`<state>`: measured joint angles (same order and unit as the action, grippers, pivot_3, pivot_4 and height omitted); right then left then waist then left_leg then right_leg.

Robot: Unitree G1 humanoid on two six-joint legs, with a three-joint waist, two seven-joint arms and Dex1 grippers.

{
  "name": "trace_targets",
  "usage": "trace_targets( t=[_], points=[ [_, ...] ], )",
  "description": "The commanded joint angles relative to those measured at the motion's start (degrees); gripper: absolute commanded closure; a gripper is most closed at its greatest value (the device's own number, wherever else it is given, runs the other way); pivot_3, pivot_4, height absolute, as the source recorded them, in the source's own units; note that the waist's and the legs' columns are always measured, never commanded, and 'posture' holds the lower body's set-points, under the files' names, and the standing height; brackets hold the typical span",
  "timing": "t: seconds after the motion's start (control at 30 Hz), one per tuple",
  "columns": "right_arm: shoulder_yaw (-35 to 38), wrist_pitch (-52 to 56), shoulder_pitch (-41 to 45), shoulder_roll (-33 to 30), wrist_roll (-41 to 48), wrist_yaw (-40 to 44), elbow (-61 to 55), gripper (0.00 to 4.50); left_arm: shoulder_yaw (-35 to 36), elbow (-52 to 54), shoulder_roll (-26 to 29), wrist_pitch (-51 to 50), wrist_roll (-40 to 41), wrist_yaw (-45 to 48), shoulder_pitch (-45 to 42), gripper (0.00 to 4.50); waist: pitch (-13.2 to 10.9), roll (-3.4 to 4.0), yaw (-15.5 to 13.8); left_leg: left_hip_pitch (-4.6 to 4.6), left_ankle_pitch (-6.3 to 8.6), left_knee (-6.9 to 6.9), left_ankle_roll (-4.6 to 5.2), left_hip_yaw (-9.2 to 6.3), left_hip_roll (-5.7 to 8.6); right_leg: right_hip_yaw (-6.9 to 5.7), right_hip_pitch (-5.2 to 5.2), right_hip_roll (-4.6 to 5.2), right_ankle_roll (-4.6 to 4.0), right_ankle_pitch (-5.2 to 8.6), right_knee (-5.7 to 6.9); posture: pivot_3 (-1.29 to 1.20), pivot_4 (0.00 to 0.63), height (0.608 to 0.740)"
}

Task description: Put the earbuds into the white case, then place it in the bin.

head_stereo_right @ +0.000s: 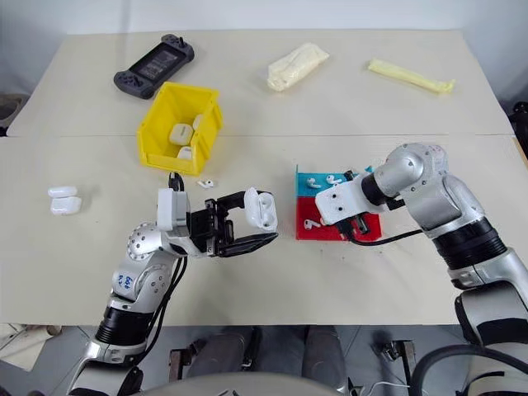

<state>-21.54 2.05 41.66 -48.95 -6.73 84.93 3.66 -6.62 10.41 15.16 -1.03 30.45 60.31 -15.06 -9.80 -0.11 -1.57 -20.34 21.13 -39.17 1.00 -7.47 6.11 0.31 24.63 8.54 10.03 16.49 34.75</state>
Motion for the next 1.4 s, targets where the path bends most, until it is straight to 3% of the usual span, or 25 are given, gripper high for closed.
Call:
trace_targets(
  t=[0.03,0.13,0.23,0.47,0.6,0.93,1.4],
  points=[
    [8.26,5.77,-3.56,-3.33,8.26,0.76,-5.35,3.9,0.62,0.52,0.3,1.09,1.33,1.41,-0.14,1.69,0.0,0.0,-0.06,0.0,0.0,-0.01,0.0,-0.04,0.02,-0.01,0.0,0.01,-0.01,-0.01,0.01,0.0,0.15,0.74],
    [16.82,7.86,-11.27,-6.22,14.45,-1.18,-8.41,3.9,0.86,-0.37,0.26,0.18,2.16,2.21,-1.83,1.69,0.0,0.0,-0.07,-0.02,0.01,-0.01,0.01,-0.03,0.03,-0.01,-0.02,0.02,-0.02,-0.02,-0.02,0.0,0.15,0.74],
    [26.63,12.28,-19.18,-4.38,21.47,-6.56,-11.88,3.9,0.89,-1.92,-0.64,-1.14,2.85,2.02,-4.33,1.69,-0.01,-0.02,-0.26,-0.01,0.0,-0.02,0.01,-0.04,0.01,-0.04,-0.05,0.01,-0.02,-0.02,-0.02,0.0,0.15,0.74],
    [36.43,23.47,-25.29,6.6,38.21,-19.61,-22.17,3.9,0.73,-3.42,-0.69,-3.43,4.15,4.97,-6.57,1.69,0.0,0.01,0.33,0.09,0.01,0.0,-0.04,0.11,-0.11,0.06,0.01,-0.09,-0.01,-0.02,0.1,0.0,0.15,0.74],
    [40.87,30.47,-24.61,16.99,53.28,-32.8,-27.75,3.9,0.53,-5.37,-0.88,-4.66,3.81,5.7,-9.08,1.69,-0.01,-0.01,-0.01,0.08,0.01,-0.04,-0.04,0.04,-0.05,0.04,-0.04,-0.05,-0.02,-0.03,0.07,0.0,0.15,0.74],
    [36.38,35.19,-23.51,26.59,67.17,-46.04,-33.26,3.9,1.06,-5.05,-0.86,-5.91,4.69,7.39,-9.27,1.69,0.0,0.0,0.31,0.08,0.0,-0.04,-0.02,-0.02,-0.01,0.02,-0.04,-0.03,-0.04,-0.05,0.14,0.0,0.15,0.74],
    [30.29,35.39,-26.81,26.18,71.4,-45.13,-36.6,3.9,1.34,-4.36,-1.35,-6.83,5.16,7.2,-9.0,1.69,0.0,0.0,0.25,0.08,0.0,-0.03,-0.01,-0.02,0.0,0.03,-0.04,-0.03,-0.04,-0.05,0.15,0.0,0.15,0.74]
  ],
)
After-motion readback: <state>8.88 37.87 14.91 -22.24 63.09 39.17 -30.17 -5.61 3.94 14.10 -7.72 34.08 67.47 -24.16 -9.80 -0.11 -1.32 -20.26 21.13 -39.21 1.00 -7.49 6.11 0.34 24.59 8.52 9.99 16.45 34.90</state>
